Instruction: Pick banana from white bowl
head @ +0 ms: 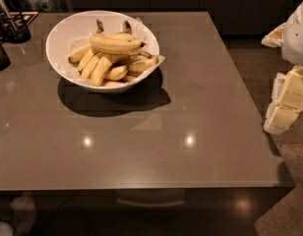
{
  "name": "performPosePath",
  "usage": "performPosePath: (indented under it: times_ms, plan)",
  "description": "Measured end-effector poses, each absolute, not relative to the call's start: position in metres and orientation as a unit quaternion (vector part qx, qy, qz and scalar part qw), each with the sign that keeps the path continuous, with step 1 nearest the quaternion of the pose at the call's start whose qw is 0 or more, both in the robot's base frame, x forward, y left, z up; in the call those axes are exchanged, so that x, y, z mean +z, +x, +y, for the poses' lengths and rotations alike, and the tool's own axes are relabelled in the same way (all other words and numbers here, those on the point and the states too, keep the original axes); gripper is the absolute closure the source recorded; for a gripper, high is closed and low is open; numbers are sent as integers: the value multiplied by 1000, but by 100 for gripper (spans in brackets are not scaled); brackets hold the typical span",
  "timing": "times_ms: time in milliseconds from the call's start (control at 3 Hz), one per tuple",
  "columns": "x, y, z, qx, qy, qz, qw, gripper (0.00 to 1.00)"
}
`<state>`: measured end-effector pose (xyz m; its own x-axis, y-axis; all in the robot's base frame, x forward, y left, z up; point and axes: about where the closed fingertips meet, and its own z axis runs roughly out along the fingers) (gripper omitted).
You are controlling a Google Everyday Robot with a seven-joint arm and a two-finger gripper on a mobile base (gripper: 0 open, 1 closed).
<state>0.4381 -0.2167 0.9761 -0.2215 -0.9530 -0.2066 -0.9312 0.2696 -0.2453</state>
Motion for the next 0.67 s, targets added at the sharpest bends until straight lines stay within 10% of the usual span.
performPosePath:
  times_ms: [667]
  plan:
    - [1001, 473, -179, -26, -585, 792, 173, 0]
